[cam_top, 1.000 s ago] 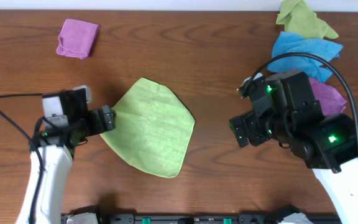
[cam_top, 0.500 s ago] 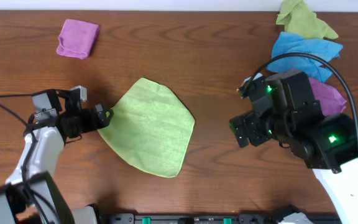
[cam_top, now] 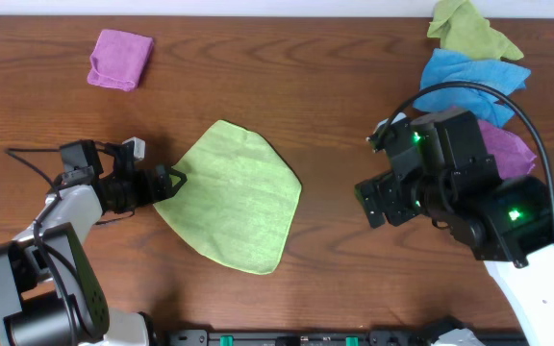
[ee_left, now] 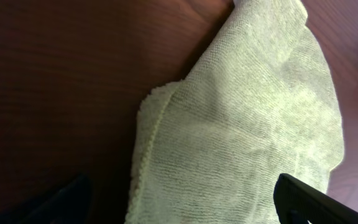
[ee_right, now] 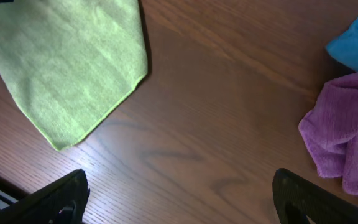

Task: Fold the cloth
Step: 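Move the left gripper to the left edge of the flattened cloth, then grasp the cloth's left corner with the left gripper and lift it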

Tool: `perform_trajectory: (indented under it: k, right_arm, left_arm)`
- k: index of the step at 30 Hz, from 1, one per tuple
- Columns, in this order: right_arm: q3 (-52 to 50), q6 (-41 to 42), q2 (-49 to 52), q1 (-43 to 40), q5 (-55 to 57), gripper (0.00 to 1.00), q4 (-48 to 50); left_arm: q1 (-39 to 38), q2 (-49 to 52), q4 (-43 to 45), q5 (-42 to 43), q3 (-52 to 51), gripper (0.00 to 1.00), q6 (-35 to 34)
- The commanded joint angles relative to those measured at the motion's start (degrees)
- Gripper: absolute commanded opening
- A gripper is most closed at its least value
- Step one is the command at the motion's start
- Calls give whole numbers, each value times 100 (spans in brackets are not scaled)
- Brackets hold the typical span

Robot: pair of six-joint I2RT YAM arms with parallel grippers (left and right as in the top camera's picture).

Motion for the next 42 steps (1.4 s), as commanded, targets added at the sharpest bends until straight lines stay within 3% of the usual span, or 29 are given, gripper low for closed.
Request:
perform_trajectory:
  k: [1,9,21,23,26,30,37,42]
  right_arm:
    - [-7,-76,-52,-37,20,95,0]
    - [-7,-76,-52,-37,20,95,79]
    - [-7,-120,-39,-37,22,96,267]
    - [-7,-120,-4,-37,22,97,304]
    - [-7,-120,92,-37,20,97,345]
    - [-9,-118,275,-37,20,96,319]
    - [-9,-120,595,-37,15,94,221]
    - [-214,-380,717,-37,-297,84,85]
  left_arm:
    - [2,94,-212,262,66,95,127]
    - [2,-28,-2236,667,68,96,890]
    - [-48,-1040,-2730,2608,407,100,645]
    - [-146,-1198,-2570,2503,647,100,538]
    - [-350,-1220,-1637,2516,844,100,-334]
    - [-776,-1220,-861,2109,855,100,-874]
    - [-1231,-1222,-1104,754,855,95,-887]
    - [-1226,-1274,-1856,79,857,91,-667]
